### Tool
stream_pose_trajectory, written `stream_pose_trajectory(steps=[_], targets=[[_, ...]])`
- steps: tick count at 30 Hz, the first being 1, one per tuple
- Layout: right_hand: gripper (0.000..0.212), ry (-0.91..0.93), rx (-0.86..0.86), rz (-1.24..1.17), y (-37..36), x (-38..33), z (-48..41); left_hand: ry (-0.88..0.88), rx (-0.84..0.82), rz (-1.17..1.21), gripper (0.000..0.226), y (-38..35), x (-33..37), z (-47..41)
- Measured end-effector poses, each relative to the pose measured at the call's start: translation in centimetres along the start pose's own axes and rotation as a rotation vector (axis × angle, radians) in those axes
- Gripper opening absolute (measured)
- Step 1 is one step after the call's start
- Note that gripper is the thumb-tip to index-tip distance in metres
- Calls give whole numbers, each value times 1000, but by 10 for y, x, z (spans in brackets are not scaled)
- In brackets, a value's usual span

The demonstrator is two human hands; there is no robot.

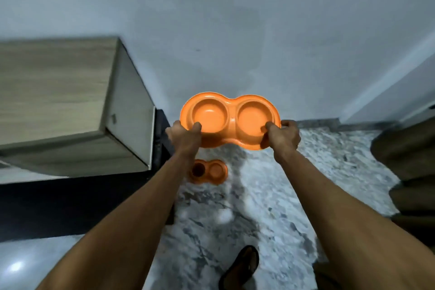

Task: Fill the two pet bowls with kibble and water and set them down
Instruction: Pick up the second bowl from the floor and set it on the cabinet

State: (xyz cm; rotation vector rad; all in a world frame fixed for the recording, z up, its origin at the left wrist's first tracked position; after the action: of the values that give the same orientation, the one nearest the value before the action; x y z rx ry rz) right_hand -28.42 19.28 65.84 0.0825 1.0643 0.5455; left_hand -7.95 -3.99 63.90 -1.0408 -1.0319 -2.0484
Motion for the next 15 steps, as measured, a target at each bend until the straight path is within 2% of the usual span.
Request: stream_pose_trajectory(steps=[1, 5, 15], targets=[[50, 19, -1, 3, -8, -11, 19, -24, 19, -11, 64, 23, 9, 4], [54, 80, -14, -3, -58, -41, 98, -26, 54, -15, 43, 123, 21, 18], [51, 184, -157, 5, -245, -85, 272, -3, 212, 100, 46, 394, -16, 33]])
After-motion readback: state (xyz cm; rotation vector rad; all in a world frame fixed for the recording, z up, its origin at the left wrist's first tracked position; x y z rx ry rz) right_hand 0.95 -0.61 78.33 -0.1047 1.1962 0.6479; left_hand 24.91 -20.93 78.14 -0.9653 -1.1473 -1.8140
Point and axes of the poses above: each hand's wrist, its own z-axis away from the middle knuckle, its own y-axis out of the back of the hand, x = y × z, the point moved 8 cm from there along -z, towards the middle knuckle, and after that the axes turned 12 degrees about -x, right-handed, at the moved point
